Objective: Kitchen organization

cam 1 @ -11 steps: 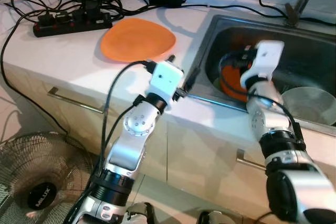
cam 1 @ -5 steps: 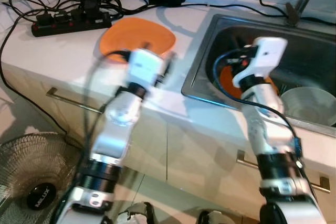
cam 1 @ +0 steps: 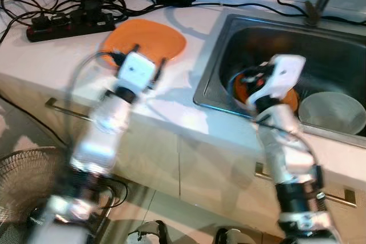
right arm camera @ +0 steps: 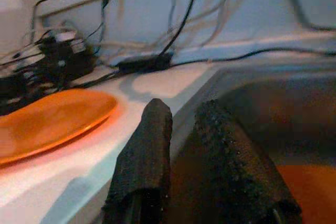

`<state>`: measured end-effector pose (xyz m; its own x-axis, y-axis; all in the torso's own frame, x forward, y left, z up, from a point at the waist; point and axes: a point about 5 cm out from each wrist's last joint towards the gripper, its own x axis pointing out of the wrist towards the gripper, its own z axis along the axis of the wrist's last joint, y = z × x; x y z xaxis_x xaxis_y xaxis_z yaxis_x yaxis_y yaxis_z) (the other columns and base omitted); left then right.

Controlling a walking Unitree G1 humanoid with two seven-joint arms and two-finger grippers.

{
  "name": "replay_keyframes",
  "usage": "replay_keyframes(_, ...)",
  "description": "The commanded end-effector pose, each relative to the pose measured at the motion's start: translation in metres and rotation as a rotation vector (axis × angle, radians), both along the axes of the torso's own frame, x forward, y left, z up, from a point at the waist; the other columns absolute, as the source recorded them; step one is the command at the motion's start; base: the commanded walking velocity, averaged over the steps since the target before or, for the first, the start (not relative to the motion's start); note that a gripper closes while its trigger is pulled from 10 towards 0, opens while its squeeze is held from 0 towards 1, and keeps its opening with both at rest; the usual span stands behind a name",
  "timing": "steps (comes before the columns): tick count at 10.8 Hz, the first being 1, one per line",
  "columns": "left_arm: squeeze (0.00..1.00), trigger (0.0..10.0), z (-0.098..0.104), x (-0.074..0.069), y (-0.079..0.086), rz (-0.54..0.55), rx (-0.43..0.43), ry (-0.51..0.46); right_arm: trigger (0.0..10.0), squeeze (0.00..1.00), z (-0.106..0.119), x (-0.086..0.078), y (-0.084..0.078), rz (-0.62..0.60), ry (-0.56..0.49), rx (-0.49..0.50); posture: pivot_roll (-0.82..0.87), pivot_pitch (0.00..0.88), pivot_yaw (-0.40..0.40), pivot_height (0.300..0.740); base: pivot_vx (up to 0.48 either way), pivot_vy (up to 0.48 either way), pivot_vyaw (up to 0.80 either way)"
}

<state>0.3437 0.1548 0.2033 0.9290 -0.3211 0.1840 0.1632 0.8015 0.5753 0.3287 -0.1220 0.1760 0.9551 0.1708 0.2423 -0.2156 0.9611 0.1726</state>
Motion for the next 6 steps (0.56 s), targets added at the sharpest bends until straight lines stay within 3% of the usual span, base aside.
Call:
replay_keyframes(1,0.00,10.0,0.004,0.003,-0.001,-0.019,0.052,0.000,10.0,0.00,0.001,-0.002,0.004,0.010,0.004,-0.002,0.04,0.091,0.038,0.740,0.000,0.000,0.00)
replay_keyframes(2,1.00,10.0,0.005,0.007,0.003,-0.049,0.188,0.015,10.0,0.00,-0.004,-0.002,0.008,0.020,0.024,0.008,0.05,0.092,0.040,0.740,0.000,0.000,0.00)
replay_keyframes(3,1.00,10.0,-0.001,0.010,0.005,-0.077,0.282,0.063,10.0,0.00,-0.008,-0.002,0.009,0.017,0.040,0.009,0.05,0.093,0.043,0.740,0.000,0.000,0.00)
replay_keyframes(4,0.00,10.0,-0.007,0.010,0.008,-0.115,0.357,0.106,10.0,0.00,-0.009,-0.002,0.010,0.018,0.045,0.009,0.05,0.094,0.045,0.740,0.000,0.000,0.00)
replay_keyframes(6,0.00,10.0,-0.004,0.011,0.020,-0.194,0.538,0.151,10.0,0.00,-0.011,-0.003,0.012,0.014,0.056,0.014,0.05,0.100,0.053,0.740,0.000,0.000,0.00)
